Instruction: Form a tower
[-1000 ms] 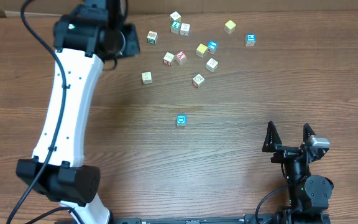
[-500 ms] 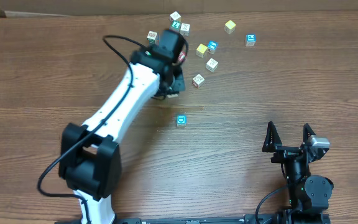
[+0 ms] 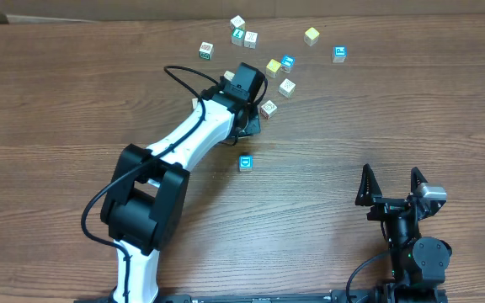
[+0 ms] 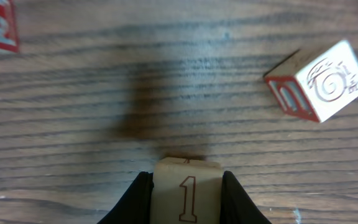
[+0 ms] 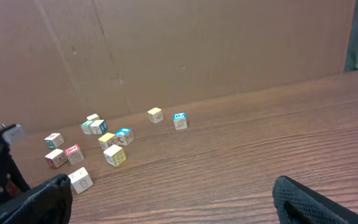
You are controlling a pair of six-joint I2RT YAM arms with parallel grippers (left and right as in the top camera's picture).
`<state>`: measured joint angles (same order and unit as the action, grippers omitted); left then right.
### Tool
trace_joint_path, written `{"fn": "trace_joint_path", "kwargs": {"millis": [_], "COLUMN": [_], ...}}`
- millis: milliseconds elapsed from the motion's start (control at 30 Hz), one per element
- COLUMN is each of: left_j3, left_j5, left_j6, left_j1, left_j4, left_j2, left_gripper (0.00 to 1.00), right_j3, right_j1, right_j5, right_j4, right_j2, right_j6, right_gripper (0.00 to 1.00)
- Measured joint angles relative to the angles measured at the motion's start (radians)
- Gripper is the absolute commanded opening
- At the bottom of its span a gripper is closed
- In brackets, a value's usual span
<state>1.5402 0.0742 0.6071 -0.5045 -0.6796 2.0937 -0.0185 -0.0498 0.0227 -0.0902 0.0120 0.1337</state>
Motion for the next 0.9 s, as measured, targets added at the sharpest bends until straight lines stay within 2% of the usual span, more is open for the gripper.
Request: {"fn": "trace_joint_path", "kwargs": {"millis": [100,167,233,333,567,833,867,900], "left_j3": [-0.003,-0.003,-0.003,-0.003,0.014,0.259,0.287,0.315], "left_j5": [0.006,0.010,0.013,0.014,0.016,0.020,0.020,0.021], "left_j6": [-0.006,-0.007,-0.009,-0.007,-0.012,-0.017,-0.019,-0.023], "left_j1": [-0.005,-0.006,-0.006,-0.006,-0.003,0.067,0.085,0.107], "left_j4": [-0.001,0.000,0.000,0.000,-0.029,-0.167,-0.185,-0.205], "left_j2": [0.013,0.014,0.014,0.014,0.014,-0.010,-0.021,-0.037], "left_gripper": [0.37,0.57,0.72,0.82,0.84,0.80,0.70,0.52], "right_j3": [0.000,0.000,0.000,0.000,0.000,0.000,0.000,0.000], "right_j1": [0.000,0.000,0.000,0.000,0.000,0.000,0.000,0.000], "right_j5": [0.000,0.000,0.000,0.000,0.000,-0.023,-0.024,-0.020], "right_j4": [0.000,0.000,0.000,0.000,0.000,0.001,0.002,0.024], "right_j2": [0.000,0.000,0.000,0.000,0.000,0.000,0.000,0.000], "right_j6": [0.000,0.000,0.000,0.000,-0.001,-0.004,-0.004,0.001], "right_gripper": [1.00,1.00,1.00,1.00,1.00,1.00,1.00,1.00]}}
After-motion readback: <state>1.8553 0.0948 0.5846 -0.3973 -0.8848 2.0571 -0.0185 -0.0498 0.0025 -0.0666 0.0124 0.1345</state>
